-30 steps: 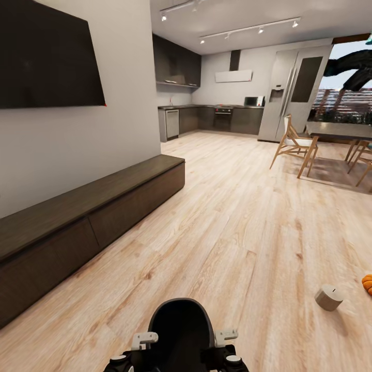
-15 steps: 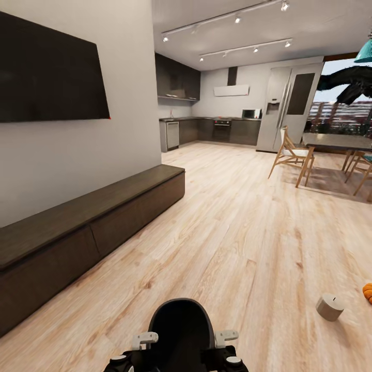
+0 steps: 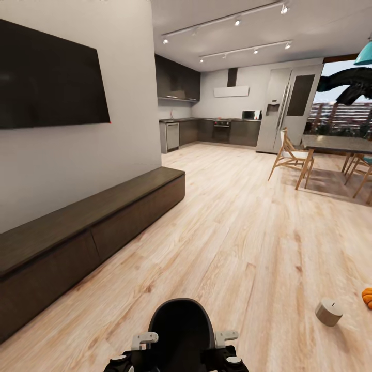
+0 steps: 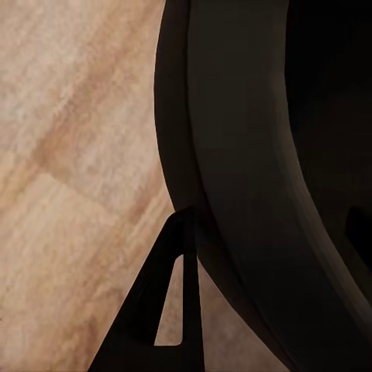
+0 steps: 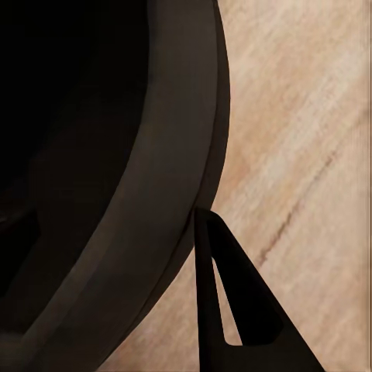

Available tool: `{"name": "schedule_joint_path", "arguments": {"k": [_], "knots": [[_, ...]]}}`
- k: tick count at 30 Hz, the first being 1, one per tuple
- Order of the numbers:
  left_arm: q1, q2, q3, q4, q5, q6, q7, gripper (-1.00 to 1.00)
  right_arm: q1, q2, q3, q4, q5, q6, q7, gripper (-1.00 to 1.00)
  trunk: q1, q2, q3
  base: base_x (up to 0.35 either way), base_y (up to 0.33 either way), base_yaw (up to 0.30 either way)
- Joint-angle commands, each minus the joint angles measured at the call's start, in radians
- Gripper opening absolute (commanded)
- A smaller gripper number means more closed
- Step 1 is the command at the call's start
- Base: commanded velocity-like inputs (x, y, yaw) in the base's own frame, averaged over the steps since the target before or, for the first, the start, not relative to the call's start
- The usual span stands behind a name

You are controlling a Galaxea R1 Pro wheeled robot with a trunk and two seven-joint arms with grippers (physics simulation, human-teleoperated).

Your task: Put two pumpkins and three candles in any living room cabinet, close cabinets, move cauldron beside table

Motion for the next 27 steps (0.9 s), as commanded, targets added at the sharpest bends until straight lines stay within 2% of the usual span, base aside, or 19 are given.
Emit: {"name": "schedule_joint_path", "arguments": {"k": [1,27], "knots": [[0.000,0.000,-0.002,-0.001,0.010,0.006,-0.001,-1.00,-0.001,-0.001,0.013,-0.018,-0.017,0.004,-0.007,-1.00,-0.004,0.007,0.002,0.000,0.000,0.000],[0.000,0.000,-0.002,-0.001,0.010,0.006,-0.001,-1.00,-0.001,-0.001,0.013,-0.022,-0.018,0.005,-0.010,-1.00,-0.104,0.189,0.084,0.000,0.000,0.000]]}}
